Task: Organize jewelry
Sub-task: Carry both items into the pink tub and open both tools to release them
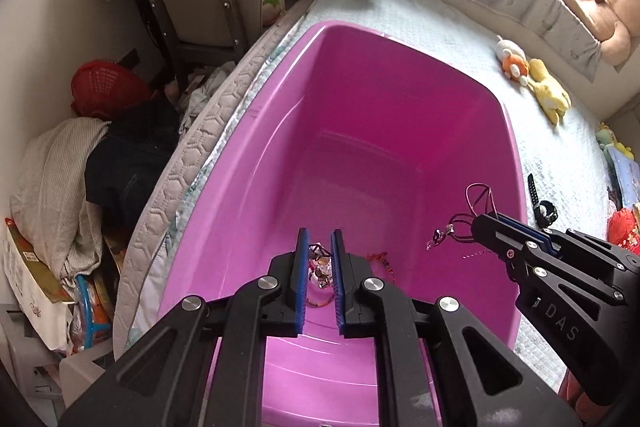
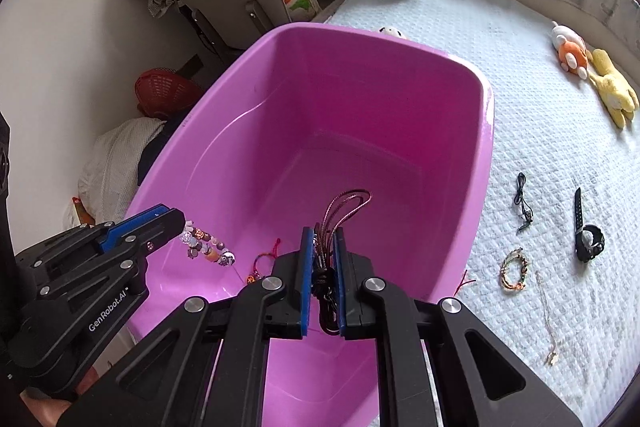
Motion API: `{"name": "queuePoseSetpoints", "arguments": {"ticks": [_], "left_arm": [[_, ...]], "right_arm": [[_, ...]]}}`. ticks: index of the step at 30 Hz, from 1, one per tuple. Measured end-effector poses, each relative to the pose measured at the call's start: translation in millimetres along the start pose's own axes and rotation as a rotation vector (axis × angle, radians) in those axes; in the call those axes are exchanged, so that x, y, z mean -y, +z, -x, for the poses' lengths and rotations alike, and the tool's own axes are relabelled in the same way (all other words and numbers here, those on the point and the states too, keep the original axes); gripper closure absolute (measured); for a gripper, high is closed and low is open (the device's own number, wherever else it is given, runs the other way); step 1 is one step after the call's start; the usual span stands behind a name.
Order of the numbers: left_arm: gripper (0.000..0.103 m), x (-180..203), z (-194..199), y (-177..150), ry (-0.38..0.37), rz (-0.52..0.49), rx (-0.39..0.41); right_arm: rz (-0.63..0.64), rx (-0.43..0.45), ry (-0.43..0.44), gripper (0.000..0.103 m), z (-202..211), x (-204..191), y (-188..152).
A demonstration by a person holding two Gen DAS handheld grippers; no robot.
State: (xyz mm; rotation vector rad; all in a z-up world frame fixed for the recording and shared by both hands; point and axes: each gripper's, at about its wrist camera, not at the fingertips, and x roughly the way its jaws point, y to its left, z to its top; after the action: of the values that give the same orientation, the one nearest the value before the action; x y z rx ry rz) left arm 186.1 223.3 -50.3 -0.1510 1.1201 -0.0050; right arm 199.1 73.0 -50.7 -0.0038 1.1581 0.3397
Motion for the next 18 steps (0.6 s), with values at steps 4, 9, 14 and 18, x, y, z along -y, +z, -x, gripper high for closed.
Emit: {"name": "queuePoseSetpoints", "arguments": {"ticks": [4, 9, 14, 18], "left_arm": [[0.092, 0.1, -8.3, -3.1, -0.001, 0.001, -0.025], [0.092, -1.2, -15.2, -4.3, 0.006, 0.002, -0.05], [0.079, -6.4, -15.5, -3.4, 0.036, 0.019, -0.063], [0.025, -10.8, 0.1, -3.3, 0.064, 0.027, -0.005]], "right_arm": [[-0.008, -0.026, -0.004, 0.093, -11.9, 2.5, -0.5], [-0.017, -0.054, -0.014, 0.093, -20.1, 4.6, 0.5], [-0.035, -0.067, -0.033, 0.073, -21.0, 7.3, 2.5], [-0.04, -0.068, -0.043, 0.056, -17.4, 6.7, 0.6]]}}
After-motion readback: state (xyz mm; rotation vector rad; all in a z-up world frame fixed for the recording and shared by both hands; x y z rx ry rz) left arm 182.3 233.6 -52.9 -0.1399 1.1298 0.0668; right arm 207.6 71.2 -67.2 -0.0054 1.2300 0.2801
